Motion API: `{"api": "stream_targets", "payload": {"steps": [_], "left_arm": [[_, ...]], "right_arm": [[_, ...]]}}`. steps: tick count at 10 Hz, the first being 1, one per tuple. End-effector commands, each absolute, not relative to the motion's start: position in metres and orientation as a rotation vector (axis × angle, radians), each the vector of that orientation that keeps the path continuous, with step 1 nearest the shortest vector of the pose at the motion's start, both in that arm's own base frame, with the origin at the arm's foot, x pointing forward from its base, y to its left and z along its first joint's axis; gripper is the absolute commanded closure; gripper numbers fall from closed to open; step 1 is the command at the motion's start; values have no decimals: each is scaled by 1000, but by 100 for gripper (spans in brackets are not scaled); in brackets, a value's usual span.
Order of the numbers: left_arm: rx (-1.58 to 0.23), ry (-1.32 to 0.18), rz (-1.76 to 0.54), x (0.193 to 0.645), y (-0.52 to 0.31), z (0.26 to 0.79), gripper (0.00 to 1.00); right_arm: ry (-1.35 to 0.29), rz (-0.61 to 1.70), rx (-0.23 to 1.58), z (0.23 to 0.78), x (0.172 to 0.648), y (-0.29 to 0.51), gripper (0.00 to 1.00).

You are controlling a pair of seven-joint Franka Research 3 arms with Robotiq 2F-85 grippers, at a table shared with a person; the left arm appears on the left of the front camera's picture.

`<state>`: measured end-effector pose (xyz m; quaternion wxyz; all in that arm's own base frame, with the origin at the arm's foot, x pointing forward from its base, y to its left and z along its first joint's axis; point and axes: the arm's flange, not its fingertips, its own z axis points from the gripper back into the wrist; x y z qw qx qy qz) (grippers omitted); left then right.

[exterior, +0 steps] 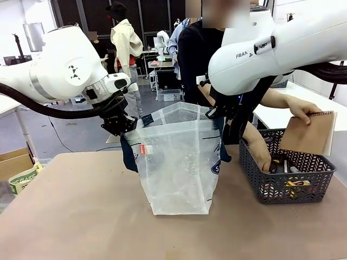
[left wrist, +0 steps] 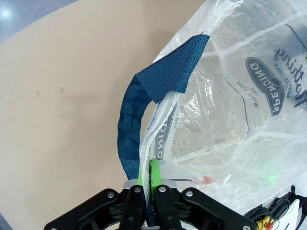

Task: Transfer purchased items from the store into the shopping bag.
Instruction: Move the Reusable shopping bag to the right side of the table.

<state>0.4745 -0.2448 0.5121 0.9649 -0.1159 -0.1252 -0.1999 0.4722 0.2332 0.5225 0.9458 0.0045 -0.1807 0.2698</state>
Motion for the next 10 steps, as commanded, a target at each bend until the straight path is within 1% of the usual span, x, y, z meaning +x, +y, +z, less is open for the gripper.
{"api": "stream_targets", "payload": {"steps": [1, 10], "left_arm": [[-235, -263, -387, 475, -242, 512, 100], [-235, -263, -387, 475, -242, 512, 100]], "right_arm": [[-358, 536, 9, 524, 472, 232, 100], [-358, 536, 9, 524, 472, 232, 100]]}}
